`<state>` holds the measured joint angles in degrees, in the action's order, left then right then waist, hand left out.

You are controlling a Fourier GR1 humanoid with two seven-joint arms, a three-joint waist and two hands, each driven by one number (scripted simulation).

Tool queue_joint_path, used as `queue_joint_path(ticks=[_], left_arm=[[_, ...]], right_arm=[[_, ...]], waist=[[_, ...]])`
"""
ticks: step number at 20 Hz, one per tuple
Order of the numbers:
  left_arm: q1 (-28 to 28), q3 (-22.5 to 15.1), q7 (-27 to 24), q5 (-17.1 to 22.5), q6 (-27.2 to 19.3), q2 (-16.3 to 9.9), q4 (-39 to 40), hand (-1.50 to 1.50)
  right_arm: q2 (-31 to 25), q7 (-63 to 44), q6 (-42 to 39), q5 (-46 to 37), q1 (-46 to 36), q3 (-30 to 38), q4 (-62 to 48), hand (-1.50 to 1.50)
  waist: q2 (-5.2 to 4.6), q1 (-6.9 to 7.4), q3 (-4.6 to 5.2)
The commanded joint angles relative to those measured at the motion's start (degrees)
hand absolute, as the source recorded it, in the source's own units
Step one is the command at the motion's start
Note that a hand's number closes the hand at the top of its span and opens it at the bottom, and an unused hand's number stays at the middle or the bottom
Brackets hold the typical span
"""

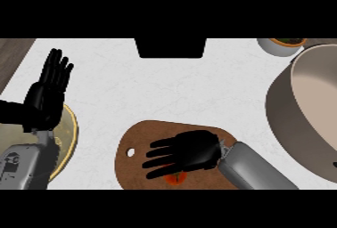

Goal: Pick the tomato from the cutting board and place it in the pot

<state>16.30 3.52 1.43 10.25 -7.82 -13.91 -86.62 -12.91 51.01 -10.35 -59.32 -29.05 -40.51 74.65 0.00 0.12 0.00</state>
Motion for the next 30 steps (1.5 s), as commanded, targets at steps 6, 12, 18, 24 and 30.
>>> queue_joint_path(ticks=[6,12,18,24,30], left_arm=[[-2.38,-0.02,2.11,-1.73,0.23,1.23,-4.07,0.0],[-2.0,-0.55,0.26,-2.9,-0.33,3.8,-2.59,0.0],[0.92,2.9,1.18,-1.29,1.6,0.76,0.9,0.0],[1.51,3.95,0.02,-0.3,3.57,0.22,2.73,0.0],[-0.68,2.04,3.32,-1.49,1.64,1.61,-2.79,0.0]], right_arm=[[8.53,3.1,2.35,-7.56,-0.34,2.31,-8.89,-1.5],[10.42,3.95,2.56,-11.07,3.03,1.45,-10.33,-1.5],[9.27,12.09,11.93,-12.84,5.34,-2.53,-10.68,1.5],[12.77,8.28,17.48,-15.66,8.42,-6.08,-13.5,1.5],[10.13,1.51,12.42,-14.29,13.5,-0.75,1.05,1.5]], waist=[[0.0,0.26,-0.01],[0.02,0.01,0.0],[-0.08,-0.09,-0.01],[-0.14,0.1,-0.01],[0.36,-0.94,0.0]])
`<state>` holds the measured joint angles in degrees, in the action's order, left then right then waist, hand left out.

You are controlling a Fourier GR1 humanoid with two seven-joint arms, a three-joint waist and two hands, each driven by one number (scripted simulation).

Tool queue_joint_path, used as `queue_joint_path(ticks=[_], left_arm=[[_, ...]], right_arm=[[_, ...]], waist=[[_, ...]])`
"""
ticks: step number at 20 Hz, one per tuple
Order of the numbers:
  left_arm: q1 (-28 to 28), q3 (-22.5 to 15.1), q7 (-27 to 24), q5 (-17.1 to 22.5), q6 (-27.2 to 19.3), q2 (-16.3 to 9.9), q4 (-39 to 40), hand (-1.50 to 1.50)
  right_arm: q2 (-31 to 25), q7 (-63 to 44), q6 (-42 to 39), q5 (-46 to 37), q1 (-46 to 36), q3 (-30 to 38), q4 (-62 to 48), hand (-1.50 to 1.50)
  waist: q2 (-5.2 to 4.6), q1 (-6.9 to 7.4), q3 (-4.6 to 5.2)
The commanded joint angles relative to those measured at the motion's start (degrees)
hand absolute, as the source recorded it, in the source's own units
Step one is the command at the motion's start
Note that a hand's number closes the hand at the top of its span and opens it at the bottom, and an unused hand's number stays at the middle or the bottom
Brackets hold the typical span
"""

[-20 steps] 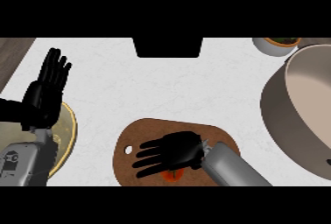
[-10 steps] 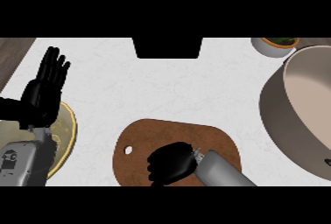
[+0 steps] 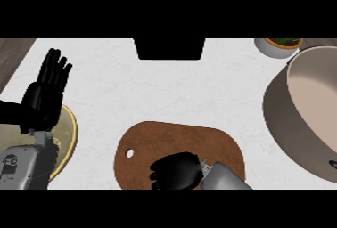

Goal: Pick the tomato from the cutting board and place it in the pot

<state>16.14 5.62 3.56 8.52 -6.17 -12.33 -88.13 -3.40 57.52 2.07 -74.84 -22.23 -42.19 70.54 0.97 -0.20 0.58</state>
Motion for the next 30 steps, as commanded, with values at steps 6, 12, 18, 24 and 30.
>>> queue_joint_path(ticks=[6,12,18,24,30], left_arm=[[-3.23,3.02,-0.59,-0.59,-2.31,-1.07,-0.84,0.0],[-5.15,3.2,-1.03,0.22,-1.43,-0.83,-1.42,0.0],[-3.88,2.44,-0.01,-0.29,-1.92,-0.63,-2.46,0.0],[-2.75,1.47,-0.74,0.96,0.64,-0.2,-0.6,0.0],[-3.14,0.9,-1.33,-0.12,0.33,0.13,-1.55,0.0]], right_arm=[[-0.63,-26.23,-0.29,-2.03,22.77,9.12,5.97,1.5],[0.41,-34.58,4.25,-0.45,38.66,10.42,25.31,1.5],[-1.93,-42.37,6.53,1.18,50.92,14.1,50.47,1.5],[-3.41,-46.02,7.69,8.34,59.47,21.7,70.29,1.5],[-6.56,-49.14,0.86,21.86,54.52,40.64,73.0,1.5]], waist=[[0.49,-7.1,-0.5],[0.63,-6.86,-0.43],[0.24,-5.65,-0.48],[-0.66,-2.55,-0.56],[-0.99,-0.48,-0.61]])
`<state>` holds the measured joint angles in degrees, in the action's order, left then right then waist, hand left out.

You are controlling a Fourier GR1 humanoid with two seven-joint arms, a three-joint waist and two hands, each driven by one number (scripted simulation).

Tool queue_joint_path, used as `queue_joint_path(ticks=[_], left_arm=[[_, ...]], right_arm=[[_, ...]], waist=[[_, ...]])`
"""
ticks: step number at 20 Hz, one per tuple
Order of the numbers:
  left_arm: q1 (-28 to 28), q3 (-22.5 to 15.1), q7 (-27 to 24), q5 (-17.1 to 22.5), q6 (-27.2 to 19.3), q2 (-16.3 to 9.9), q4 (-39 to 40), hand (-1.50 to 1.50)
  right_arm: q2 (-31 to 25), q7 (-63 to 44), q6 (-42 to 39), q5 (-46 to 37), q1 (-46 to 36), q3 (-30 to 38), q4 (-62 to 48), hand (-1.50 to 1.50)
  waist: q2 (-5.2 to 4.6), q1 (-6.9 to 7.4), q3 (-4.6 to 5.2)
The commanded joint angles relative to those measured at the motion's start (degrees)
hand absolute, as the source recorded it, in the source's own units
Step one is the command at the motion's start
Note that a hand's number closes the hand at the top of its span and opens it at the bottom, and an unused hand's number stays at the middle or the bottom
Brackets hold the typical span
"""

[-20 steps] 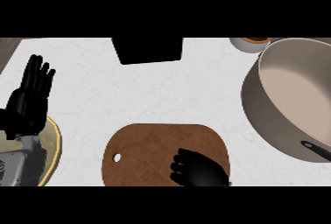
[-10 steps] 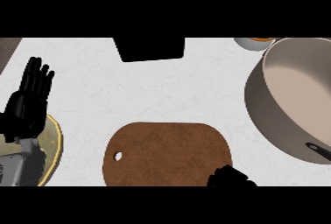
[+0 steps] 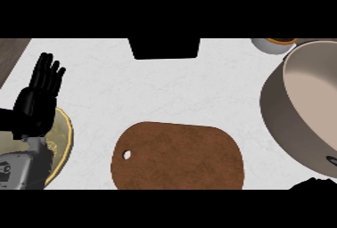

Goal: Pick the tomato from the cutting board and place it in the pot

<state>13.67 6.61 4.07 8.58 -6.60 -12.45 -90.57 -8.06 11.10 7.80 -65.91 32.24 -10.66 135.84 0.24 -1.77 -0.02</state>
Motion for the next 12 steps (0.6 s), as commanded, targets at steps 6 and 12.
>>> queue_joint_path(ticks=[6,12], left_arm=[[0.06,-1.42,-1.41,-1.09,0.4,0.93,0.44,0.0],[0.73,-0.69,-1.25,-1.24,0.92,0.08,1.89,0.0]], right_arm=[[-8.87,-1.2,-10.2,23.84,-12.51,28.89,-6.68,1.5],[-19.22,5.52,-13.35,38.68,-23.06,44.41,-26.54,1.5]], waist=[[-0.35,1.6,-0.09],[-0.35,1.82,-0.05]])
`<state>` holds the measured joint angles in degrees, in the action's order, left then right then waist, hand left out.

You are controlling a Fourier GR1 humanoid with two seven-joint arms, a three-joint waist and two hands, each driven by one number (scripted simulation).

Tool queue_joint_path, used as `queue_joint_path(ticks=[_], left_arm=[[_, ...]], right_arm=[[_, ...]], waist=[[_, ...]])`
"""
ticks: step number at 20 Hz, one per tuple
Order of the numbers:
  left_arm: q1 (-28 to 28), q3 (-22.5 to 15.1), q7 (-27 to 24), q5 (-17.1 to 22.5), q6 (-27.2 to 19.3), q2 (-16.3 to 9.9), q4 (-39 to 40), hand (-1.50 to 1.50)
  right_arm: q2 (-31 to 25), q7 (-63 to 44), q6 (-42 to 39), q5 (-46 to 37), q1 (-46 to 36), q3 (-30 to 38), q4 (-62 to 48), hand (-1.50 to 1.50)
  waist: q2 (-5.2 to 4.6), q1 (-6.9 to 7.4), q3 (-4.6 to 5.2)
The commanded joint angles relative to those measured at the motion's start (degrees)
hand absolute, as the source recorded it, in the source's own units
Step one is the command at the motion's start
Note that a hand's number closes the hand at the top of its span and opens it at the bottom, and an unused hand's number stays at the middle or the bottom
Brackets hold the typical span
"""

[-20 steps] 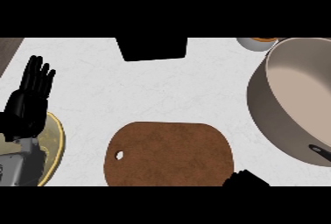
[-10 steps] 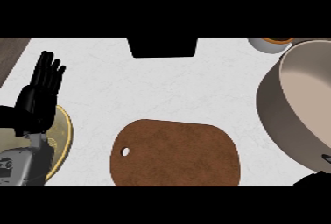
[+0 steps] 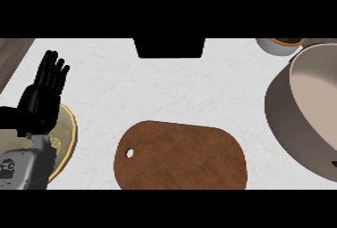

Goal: Pick the tomato from the cutting board and place it in the pot

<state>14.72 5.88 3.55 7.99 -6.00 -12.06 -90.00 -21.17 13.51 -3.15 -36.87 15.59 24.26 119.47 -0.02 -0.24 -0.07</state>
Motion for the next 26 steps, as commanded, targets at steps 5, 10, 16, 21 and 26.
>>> queue_joint_path(ticks=[5,10,16,21,26], left_arm=[[0.54,-0.75,-0.88,-0.64,-0.24,1.52,1.62,0.0],[-0.55,-1.4,-2.03,-1.5,0.42,1.64,0.09,0.0],[1.09,1.22,-1.56,0.54,2.97,-0.28,2.47,0.0],[2.53,-0.52,0.36,-0.76,0.76,1.44,1.8,0.0],[2.65,-0.89,-1.33,-1.34,0.54,2.27,3.23,0.0]], right_arm=[[-11.83,15.8,-1.62,9.77,-14.06,9.53,-32.53,1.5],[-14.56,22.04,4.09,4.11,-24.24,6.46,-50.26,1.5],[-14.87,23.41,8.87,-1.55,-32.02,1.83,-63.15,1.5],[-15.2,20.13,1.95,-1.54,-34.77,0.88,-73.04,1.5],[-17.16,27.58,-3.75,-1.76,-35.08,-1.25,-78.38,-1.5]], waist=[[-0.16,0.9,-0.02],[-0.15,1.15,0.01],[-0.18,1.06,0.04],[-0.54,2.12,-0.04],[-0.62,1.88,-0.1]])
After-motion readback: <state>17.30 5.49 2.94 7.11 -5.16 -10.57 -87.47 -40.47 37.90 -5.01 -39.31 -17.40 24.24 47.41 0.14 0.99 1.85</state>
